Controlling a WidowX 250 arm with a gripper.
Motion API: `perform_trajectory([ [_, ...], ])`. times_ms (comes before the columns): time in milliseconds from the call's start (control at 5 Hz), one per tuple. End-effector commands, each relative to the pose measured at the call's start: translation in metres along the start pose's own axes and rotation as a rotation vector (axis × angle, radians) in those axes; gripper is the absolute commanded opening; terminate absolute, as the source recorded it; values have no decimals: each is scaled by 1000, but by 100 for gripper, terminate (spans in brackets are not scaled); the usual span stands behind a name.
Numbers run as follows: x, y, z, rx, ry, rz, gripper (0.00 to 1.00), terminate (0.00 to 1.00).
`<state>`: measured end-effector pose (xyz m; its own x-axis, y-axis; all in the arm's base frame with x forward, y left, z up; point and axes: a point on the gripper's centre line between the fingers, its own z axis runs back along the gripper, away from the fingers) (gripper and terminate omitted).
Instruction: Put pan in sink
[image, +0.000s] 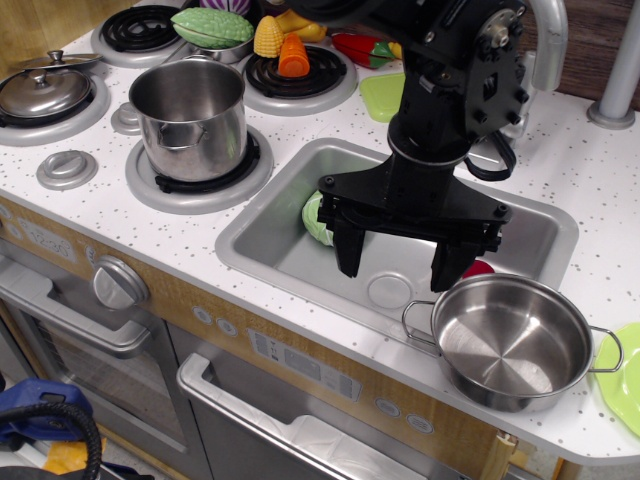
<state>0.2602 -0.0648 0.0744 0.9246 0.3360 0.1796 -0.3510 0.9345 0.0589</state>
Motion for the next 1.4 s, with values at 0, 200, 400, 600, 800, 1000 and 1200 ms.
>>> perform_trajectory([
  [0,0,0,0,0,0,0,100,0],
  [200,14,-12,1,-30,-50,-240,100,0],
  [400,31,-25,-4,-34,-66,-403,100,0],
  [600,45,-38,-8,-69,-49,-470,100,0],
  [800,52,-49,-17,-89,-24,-477,100,0],
  [1000,49,-53,-26,-133,-13,-470,100,0],
  [1200,45,-50,-33,-147,-14,-471,100,0],
])
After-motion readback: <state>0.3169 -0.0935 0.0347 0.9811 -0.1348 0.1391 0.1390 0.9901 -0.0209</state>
